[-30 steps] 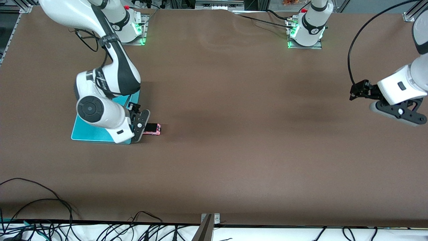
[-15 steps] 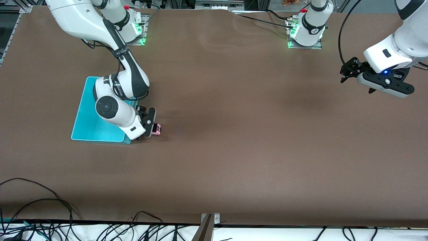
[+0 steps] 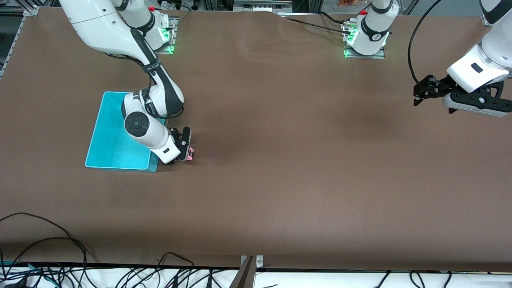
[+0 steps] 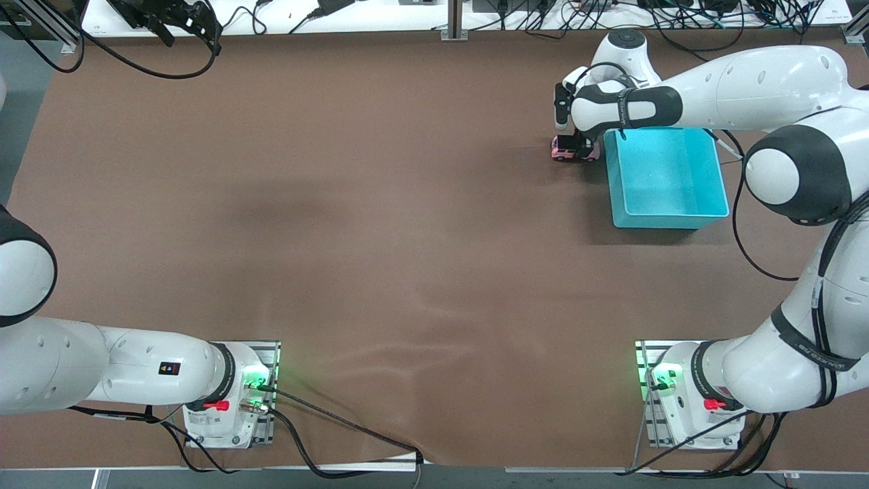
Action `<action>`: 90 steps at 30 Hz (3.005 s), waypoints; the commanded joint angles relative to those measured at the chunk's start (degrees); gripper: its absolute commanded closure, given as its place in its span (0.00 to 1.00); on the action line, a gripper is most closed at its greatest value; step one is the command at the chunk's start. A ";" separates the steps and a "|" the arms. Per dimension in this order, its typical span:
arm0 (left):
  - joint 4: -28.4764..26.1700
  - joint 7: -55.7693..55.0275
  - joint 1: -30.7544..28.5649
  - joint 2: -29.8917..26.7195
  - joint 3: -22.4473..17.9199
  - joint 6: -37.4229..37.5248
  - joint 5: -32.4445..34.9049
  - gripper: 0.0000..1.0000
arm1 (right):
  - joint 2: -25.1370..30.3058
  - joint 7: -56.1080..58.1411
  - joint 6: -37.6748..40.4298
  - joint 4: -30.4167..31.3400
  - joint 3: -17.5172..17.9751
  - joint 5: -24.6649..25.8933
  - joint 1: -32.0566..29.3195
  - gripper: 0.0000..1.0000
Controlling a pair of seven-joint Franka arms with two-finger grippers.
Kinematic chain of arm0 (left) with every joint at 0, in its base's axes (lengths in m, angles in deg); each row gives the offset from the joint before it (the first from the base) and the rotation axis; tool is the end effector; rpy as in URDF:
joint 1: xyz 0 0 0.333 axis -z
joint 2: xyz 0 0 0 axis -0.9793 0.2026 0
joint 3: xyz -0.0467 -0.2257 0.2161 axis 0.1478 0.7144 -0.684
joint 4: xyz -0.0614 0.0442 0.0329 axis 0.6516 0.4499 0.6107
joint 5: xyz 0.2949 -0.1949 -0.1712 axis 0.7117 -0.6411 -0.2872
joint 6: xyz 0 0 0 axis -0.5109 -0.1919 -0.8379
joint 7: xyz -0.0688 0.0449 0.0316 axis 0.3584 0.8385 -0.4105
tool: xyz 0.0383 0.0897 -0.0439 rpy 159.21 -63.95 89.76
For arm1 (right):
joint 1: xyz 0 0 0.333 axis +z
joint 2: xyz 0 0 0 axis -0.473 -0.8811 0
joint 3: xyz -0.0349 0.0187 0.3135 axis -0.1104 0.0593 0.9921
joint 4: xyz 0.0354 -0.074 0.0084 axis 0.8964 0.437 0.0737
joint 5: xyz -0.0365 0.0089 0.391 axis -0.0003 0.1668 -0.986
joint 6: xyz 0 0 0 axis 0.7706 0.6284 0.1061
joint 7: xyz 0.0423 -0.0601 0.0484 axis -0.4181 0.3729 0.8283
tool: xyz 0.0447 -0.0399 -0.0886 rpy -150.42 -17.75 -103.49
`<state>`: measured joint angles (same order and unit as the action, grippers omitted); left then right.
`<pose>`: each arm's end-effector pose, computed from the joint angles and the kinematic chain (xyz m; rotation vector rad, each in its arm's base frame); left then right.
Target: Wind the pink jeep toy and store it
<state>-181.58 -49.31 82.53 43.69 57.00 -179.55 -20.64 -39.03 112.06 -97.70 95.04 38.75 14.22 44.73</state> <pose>0.5459 -0.0404 0.5808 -3.1098 0.3298 -0.0430 0.5897 0.2047 0.1992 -2.2829 -2.1112 0.0548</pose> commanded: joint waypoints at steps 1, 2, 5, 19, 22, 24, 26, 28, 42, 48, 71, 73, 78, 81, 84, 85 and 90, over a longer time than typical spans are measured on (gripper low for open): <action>2.39 -0.67 0.00 1.39 -0.60 1.72 -1.48 0.00 | 1.68 3.23 0.13 -0.34 0.15 0.74 0.20 0.89; 2.92 -0.67 0.00 1.66 -0.60 1.98 -1.48 0.00 | 2.30 3.58 0.30 -0.69 0.15 0.74 0.20 0.89; 3.36 -0.76 0.44 1.75 -0.43 2.86 -1.48 0.00 | 4.84 4.03 3.89 -1.91 0.15 0.65 0.20 0.89; 4.42 -0.94 0.09 2.45 -0.60 3.83 -1.65 0.00 | 12.75 4.29 37.21 -17.04 -1.96 -0.49 -1.90 0.89; 4.86 -0.94 0.09 2.63 -0.60 3.83 -1.65 0.00 | 14.95 6.39 39.76 -16.86 -3.36 -2.77 -3.83 0.89; 4.86 -0.94 0.09 2.72 -0.60 3.83 -1.65 0.00 | 15.40 9.46 41.69 -16.95 -5.03 -4.35 -4.80 0.89; 4.86 -0.94 0.09 2.80 -0.60 3.83 -1.65 0.00 | 15.48 12.45 43.27 -16.78 -7.48 -5.93 -5.25 0.89; 4.86 -0.94 0.09 2.80 -0.60 3.83 -1.65 0.00 | 15.48 15.61 44.07 -16.25 -10.03 -7.34 -5.33 0.89; 4.86 -0.85 0.17 2.80 -0.51 3.83 -1.65 0.00 | 16.98 27.76 33.19 -0.01 -15.41 -9.72 -5.33 0.89; 4.94 -0.85 0.17 2.80 -0.51 3.83 -1.65 0.00 | 19.44 27.85 24.40 9.75 -15.41 -10.16 -5.25 0.89; 4.94 -0.85 0.17 2.80 -0.51 3.83 -1.65 0.00 | 21.11 27.93 6.37 27.70 -14.62 -10.60 -4.98 0.38; 4.94 -0.85 0.17 2.80 -0.51 3.83 -1.65 0.00 | 21.11 27.93 6.37 27.52 -14.61 -10.60 -4.81 0.04; 5.03 -0.85 0.17 2.80 -0.51 3.83 -1.65 0.00 | 21.90 27.76 7.16 25.68 -14.26 -10.69 -4.81 0.00; 5.03 -0.85 0.17 2.80 -0.51 3.83 -1.65 0.00 | 21.99 27.67 8.91 22.09 -14.26 -10.60 -4.81 0.00; 5.03 -0.85 0.17 2.80 -0.51 3.83 -1.65 0.00 | 21.99 27.23 12.24 17.26 -14.35 -10.68 -4.81 0.00; 5.03 -0.85 0.17 2.80 -0.51 3.83 -1.65 0.00 | 21.99 27.06 13.56 15.06 -14.35 -10.86 -4.81 0.00; 5.03 -0.85 0.17 2.80 -0.51 3.83 -1.65 0.00 | 21.99 22.68 18.66 6.01 -14.61 -11.04 -4.98 0.00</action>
<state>-178.59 -49.86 82.53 45.56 56.69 -177.13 -20.89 -17.29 138.28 -85.13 109.79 24.47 4.44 39.79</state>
